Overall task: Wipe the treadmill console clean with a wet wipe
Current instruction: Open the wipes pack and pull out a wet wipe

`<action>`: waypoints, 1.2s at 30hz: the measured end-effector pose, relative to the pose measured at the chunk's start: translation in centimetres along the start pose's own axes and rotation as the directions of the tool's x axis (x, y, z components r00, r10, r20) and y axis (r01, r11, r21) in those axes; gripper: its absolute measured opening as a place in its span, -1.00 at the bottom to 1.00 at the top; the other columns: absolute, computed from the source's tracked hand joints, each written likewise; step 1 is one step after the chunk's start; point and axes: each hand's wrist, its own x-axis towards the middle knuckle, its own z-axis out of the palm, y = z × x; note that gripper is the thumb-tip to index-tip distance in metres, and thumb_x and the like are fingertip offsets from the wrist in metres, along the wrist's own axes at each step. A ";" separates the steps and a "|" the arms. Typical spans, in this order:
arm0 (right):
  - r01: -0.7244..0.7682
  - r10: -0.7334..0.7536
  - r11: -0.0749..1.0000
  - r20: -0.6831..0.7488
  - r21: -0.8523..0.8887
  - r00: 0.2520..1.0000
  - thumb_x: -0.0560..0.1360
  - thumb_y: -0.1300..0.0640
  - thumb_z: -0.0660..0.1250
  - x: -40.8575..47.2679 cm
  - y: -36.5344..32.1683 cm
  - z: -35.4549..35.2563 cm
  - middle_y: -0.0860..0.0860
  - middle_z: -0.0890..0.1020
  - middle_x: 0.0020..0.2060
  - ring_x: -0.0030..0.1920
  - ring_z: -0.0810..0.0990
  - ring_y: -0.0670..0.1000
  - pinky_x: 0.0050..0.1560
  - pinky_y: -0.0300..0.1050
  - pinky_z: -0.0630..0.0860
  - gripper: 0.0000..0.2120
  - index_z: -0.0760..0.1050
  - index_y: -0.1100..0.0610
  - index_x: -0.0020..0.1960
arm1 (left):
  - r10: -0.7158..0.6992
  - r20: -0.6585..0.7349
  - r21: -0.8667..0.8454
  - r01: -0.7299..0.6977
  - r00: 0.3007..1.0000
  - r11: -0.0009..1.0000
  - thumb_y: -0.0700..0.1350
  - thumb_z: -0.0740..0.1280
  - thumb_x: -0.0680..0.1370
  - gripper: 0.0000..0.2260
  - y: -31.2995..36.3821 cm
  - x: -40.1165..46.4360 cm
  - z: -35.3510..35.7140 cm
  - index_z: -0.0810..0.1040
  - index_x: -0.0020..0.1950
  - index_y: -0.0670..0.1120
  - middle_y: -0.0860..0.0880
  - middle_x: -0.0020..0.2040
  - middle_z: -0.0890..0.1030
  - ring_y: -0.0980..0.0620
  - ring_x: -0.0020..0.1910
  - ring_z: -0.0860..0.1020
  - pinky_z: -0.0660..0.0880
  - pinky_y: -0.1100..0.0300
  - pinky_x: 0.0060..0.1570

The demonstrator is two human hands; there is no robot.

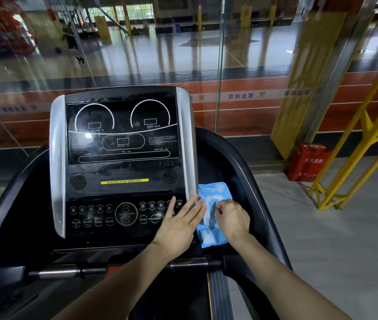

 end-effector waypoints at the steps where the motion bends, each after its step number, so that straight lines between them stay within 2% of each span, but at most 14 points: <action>1: 0.031 -0.031 0.999 0.006 -0.019 1.000 0.59 0.11 0.37 0.0 0.1 0.0 -0.11 0.62 -0.18 -0.20 0.49 -0.05 -0.20 -0.15 0.40 -0.90 0.60 0.00 -0.11 | -0.002 -0.003 -0.005 0.002 1.000 1.000 -0.15 0.32 0.55 -0.25 0.0 0.0 0.0 0.06 0.69 -0.08 -0.05 0.70 0.06 -0.09 0.68 -0.13 0.10 -0.43 0.52; 4: 0.118 -0.116 0.992 0.038 -0.038 0.992 0.60 0.08 0.35 0.2 0.7 -0.4 -0.11 0.63 -0.13 -0.10 0.56 -0.02 -0.18 -0.14 0.41 -0.95 0.59 -0.02 -0.01 | -0.001 -0.004 -0.011 0.001 1.000 1.000 -0.17 0.31 0.55 -0.24 -0.1 0.1 0.2 0.04 0.69 -0.07 -0.04 0.71 0.04 -0.07 0.68 -0.16 0.06 -0.42 0.53; 10: 0.237 -0.217 0.961 0.139 -0.140 0.966 0.64 0.09 0.23 1.2 0.8 -1.1 -0.12 0.60 0.00 -0.01 0.63 -0.01 -0.08 -0.11 0.54 -0.82 0.61 -0.08 0.05 | 0.005 0.003 -0.021 -0.004 1.000 1.000 -0.17 0.29 0.56 -0.25 -0.2 0.1 0.3 0.02 0.69 -0.07 -0.03 0.71 -0.01 -0.06 0.68 -0.20 0.00 -0.41 0.55; 16: 0.367 -0.315 0.907 0.249 -0.205 0.916 0.62 0.17 0.27 2.1 1.1 -0.8 -0.09 0.56 0.06 0.16 0.55 -0.02 -0.01 -0.13 0.52 -0.85 0.49 -0.04 0.13 | 0.013 0.007 -0.017 -0.013 1.000 1.000 -0.16 0.26 0.57 -0.25 -0.3 0.0 0.2 -0.02 0.69 -0.06 -0.03 0.71 -0.04 -0.05 0.67 -0.24 -0.04 -0.40 0.56; 19: 0.378 -0.328 0.915 0.285 -0.140 0.901 0.64 0.15 0.25 2.2 1.7 -0.8 -0.11 0.52 0.04 0.15 0.51 -0.02 0.04 -0.13 0.49 -0.89 0.46 -0.02 0.13 | 0.015 0.010 -0.019 -0.015 1.000 1.000 -0.17 0.27 0.57 -0.24 -0.4 0.0 0.2 -0.04 0.70 -0.06 -0.03 0.71 -0.06 -0.04 0.66 -0.29 -0.06 -0.40 0.56; 22: 0.419 -0.371 0.904 0.331 -0.084 0.868 0.65 0.16 0.24 2.3 2.7 -0.7 -0.12 0.43 -0.01 0.11 0.47 -0.02 0.05 -0.15 0.46 -0.93 0.41 0.00 0.03 | 0.016 0.015 -0.015 -0.016 1.000 1.000 -0.17 0.26 0.57 -0.23 -0.3 0.0 0.3 -0.08 0.70 -0.06 -0.03 0.71 -0.08 -0.05 0.65 -0.31 -0.07 -0.40 0.56; 25: 0.426 -0.390 0.905 0.367 -0.018 0.845 0.65 0.17 0.23 2.4 3.3 -1.4 -0.11 0.45 -0.05 0.04 0.45 -0.03 0.12 -0.06 0.51 -0.88 0.40 0.01 -0.05 | 0.008 0.003 -0.014 -0.008 1.000 1.000 -0.16 0.28 0.57 -0.23 -0.3 0.1 0.5 -0.04 0.69 -0.07 -0.04 0.71 -0.03 -0.05 0.66 -0.29 -0.03 -0.40 0.55; 27: 0.400 -0.376 0.916 0.345 0.001 0.860 0.63 0.20 0.22 2.4 3.4 -1.8 -0.11 0.47 -0.09 -0.02 0.45 -0.02 0.07 0.01 0.53 -0.84 0.36 -0.01 -0.08 | 0.000 -0.003 -0.016 -0.001 1.000 1.000 -0.16 0.30 0.55 -0.23 -0.2 0.1 0.5 -0.01 0.69 -0.07 -0.04 0.71 0.02 -0.06 0.67 -0.25 -0.01 -0.40 0.55; 29: 0.380 -0.365 0.925 0.330 0.021 0.870 0.62 0.20 0.24 2.3 3.2 -1.8 -0.12 0.50 -0.08 -0.04 0.47 -0.02 0.01 0.03 0.53 -0.85 0.36 -0.03 -0.03 | -0.003 0.000 -0.017 0.003 1.000 1.000 -0.17 0.31 0.54 -0.21 -0.2 0.0 0.6 0.00 0.69 -0.07 -0.04 0.71 0.01 -0.06 0.67 -0.24 -0.03 -0.40 0.55; 32: 0.386 -0.371 0.922 0.337 0.026 0.865 0.63 0.10 0.32 2.2 3.1 -1.8 -0.16 0.48 0.01 0.02 0.48 -0.07 0.02 -0.09 0.48 -0.87 0.44 -0.04 0.15 | -0.004 -0.005 -0.020 0.003 1.000 1.000 -0.20 0.30 0.53 -0.20 0.0 0.0 0.7 -0.03 0.69 -0.06 -0.03 0.71 -0.04 -0.06 0.67 -0.26 -0.08 -0.39 0.55; 36: 0.397 -0.374 0.918 0.310 -0.013 0.874 0.62 0.08 0.36 2.3 2.8 -1.7 -0.09 0.53 0.07 0.02 0.57 -0.02 0.03 -0.06 0.56 -0.87 0.54 0.00 0.16 | -0.014 0.002 -0.026 0.014 1.000 1.000 -0.22 0.29 0.53 -0.19 0.0 0.0 0.6 -0.05 0.70 -0.07 -0.03 0.71 -0.06 -0.05 0.65 -0.32 -0.13 -0.39 0.54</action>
